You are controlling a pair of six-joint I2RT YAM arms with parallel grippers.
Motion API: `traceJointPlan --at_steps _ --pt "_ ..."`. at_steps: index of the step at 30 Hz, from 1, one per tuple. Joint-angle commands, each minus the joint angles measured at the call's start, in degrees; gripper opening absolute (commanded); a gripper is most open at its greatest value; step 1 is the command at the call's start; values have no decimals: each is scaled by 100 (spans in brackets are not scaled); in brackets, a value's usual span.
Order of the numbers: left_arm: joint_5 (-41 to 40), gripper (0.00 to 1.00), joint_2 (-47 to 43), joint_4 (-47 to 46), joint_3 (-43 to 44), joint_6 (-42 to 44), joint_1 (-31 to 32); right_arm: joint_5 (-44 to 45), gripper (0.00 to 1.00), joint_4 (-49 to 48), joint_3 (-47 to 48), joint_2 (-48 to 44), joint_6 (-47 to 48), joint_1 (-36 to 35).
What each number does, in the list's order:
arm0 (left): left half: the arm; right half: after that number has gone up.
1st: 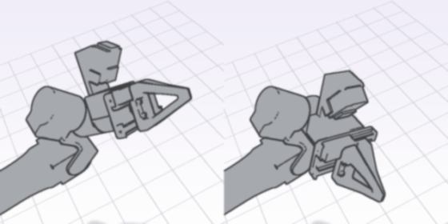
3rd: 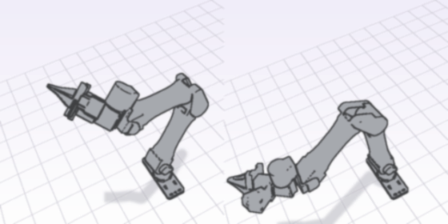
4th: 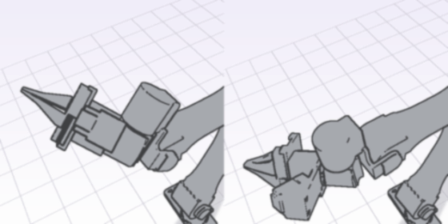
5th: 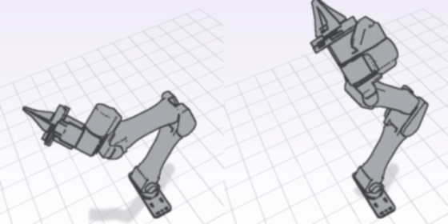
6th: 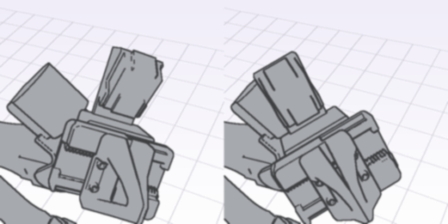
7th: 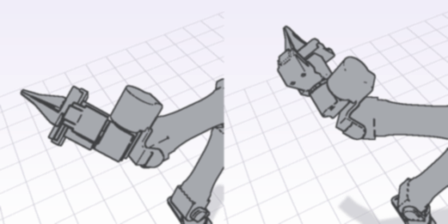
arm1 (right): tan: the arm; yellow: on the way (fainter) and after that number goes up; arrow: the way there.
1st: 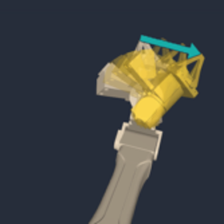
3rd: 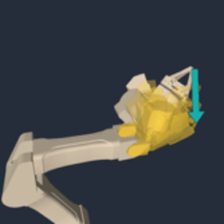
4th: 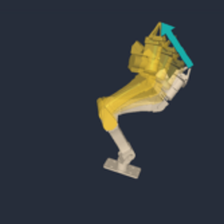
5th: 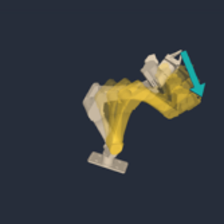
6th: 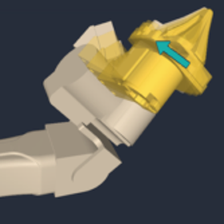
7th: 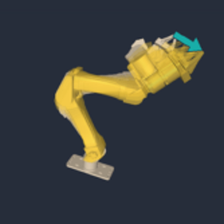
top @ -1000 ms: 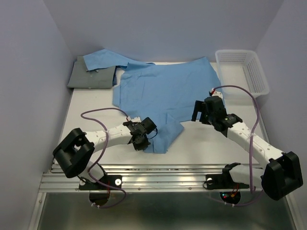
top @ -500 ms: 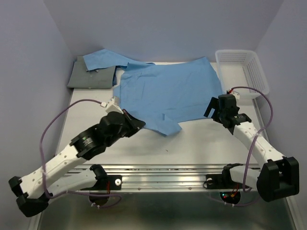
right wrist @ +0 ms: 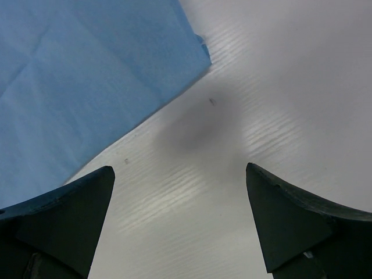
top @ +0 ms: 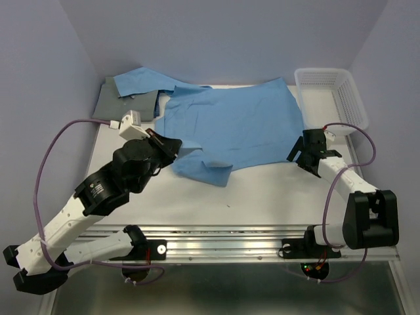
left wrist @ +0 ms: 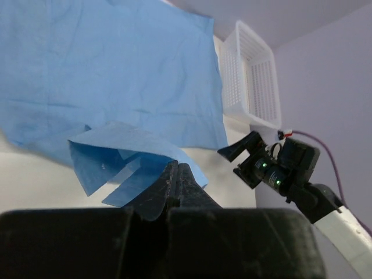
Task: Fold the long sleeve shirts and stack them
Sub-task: Fold the shirt
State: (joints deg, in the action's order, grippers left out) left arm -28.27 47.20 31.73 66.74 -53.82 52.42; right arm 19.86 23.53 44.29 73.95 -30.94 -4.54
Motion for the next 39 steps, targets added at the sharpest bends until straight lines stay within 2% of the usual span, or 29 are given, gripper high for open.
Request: traceJointPlan --at_steps 1,6,8,15,19,21,23,26,28,30,31,32,34,35,39 --pt "-1117 0 -176 -53 900 478 22 168 100 -331 334 356 -237 199" --pt "-1347 0 -290 516 1297 312 22 185 100 -646 484 769 -299 251" --pt "-1243 0 -457 589 1202 477 22 97 100 -770 510 927 -220 251" --pt "-1040 0 -1327 63 306 1040 22 115 100 -1253 519 1252 -9 313" --pt "-1101 0 -1530 -26 243 1198 22 10 100 -1448 607 1446 -35 366" --pt "-1163 0 -1495 -17 260 1207 22 -26 96 -1448 651 1551 -79 366" --pt "-1189 0 -1381 -8 278 1269 22 -26 88 -1474 624 1683 -123 366" --pt "-1172 0 -1187 -79 339 1444 22 10 86 -1509 563 1877 -175 427" --pt "-1163 0 -1099 -96 401 1541 22 1 78 -1570 528 1930 -184 427" --pt "-1216 0 -1003 -53 480 1594 22 18 53 -1632 440 1904 -228 427" --pt "-1216 0 -985 -70 524 1655 22 36 25 -1632 379 1834 -220 427" --pt "-1207 0 -985 -70 542 1656 22 36 25 -1632 317 1790 -211 427" --pt "-1146 0 -1028 -105 577 1752 22 88 11 -1650 194 1676 -158 427" --pt "-1137 0 -1090 -140 603 1770 22 62 1 -1589 72 1605 -115 427" --pt "-1154 0 -1292 -237 647 1919 22 -333 1 -1475 -498 913 -175 427"
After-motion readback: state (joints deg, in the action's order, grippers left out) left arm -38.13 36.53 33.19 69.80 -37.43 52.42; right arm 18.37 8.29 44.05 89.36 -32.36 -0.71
